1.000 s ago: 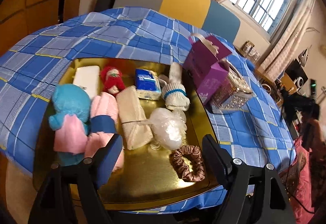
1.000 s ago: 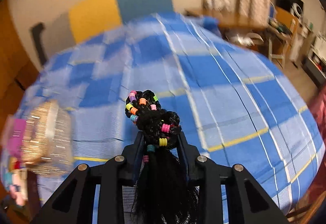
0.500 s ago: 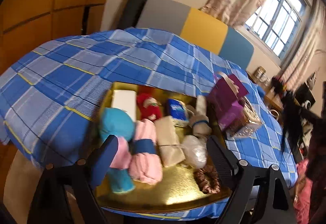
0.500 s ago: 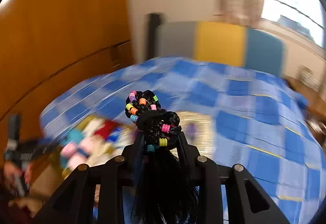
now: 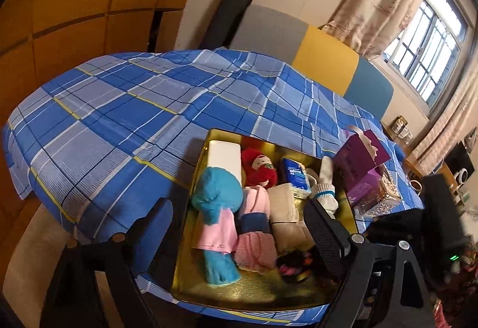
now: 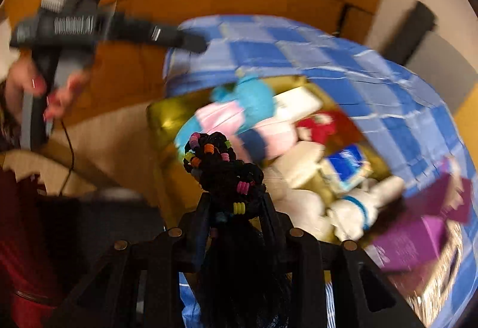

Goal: Organize soft objects

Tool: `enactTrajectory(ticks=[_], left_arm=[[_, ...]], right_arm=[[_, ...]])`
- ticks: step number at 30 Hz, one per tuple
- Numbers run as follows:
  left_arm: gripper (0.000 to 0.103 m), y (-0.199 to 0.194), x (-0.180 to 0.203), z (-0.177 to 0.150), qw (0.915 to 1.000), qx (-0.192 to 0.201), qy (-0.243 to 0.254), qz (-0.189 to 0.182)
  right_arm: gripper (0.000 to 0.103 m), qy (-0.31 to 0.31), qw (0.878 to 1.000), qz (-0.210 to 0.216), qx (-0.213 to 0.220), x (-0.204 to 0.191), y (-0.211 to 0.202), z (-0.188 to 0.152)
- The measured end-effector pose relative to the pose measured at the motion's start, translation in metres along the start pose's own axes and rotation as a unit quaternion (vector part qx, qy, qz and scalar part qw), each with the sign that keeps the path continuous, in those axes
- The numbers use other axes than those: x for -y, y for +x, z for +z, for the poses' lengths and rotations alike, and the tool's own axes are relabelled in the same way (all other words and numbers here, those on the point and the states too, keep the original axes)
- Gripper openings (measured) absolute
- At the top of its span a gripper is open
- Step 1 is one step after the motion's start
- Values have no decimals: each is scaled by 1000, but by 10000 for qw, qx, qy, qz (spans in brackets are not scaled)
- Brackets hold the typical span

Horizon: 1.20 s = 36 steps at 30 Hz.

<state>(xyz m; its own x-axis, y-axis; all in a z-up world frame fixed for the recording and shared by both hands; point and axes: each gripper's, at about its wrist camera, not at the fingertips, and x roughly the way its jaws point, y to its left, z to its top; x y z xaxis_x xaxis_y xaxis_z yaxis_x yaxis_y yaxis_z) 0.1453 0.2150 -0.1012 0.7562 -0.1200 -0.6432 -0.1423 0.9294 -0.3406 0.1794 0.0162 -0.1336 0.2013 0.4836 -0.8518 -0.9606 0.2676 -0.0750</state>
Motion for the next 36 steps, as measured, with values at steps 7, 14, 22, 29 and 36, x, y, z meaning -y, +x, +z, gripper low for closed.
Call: enactTrajectory(ticks=[7,14,22,29,36], left_arm=[[90,2,-2,-3,10000,-50,-42,-7],[97,1,9,-6,9999,-33,68,-68],[103,-3,51,-12,9974,127,688,192],[103,-4,78,-19,9952,59,920,327],[103,-12,89,-23,9954,-36,811,510]], right_arm=[[34,-190,9978,329,-551,-5,48,3],[42,480,9980,418,-61,12,19,-3],[42,2022,9699,-336,1311,35,-67,-27],[52,2977,9359,-1386,1277,38,-94,-41],[52,3623,8969,-2251,1168,30,-115,-58]])
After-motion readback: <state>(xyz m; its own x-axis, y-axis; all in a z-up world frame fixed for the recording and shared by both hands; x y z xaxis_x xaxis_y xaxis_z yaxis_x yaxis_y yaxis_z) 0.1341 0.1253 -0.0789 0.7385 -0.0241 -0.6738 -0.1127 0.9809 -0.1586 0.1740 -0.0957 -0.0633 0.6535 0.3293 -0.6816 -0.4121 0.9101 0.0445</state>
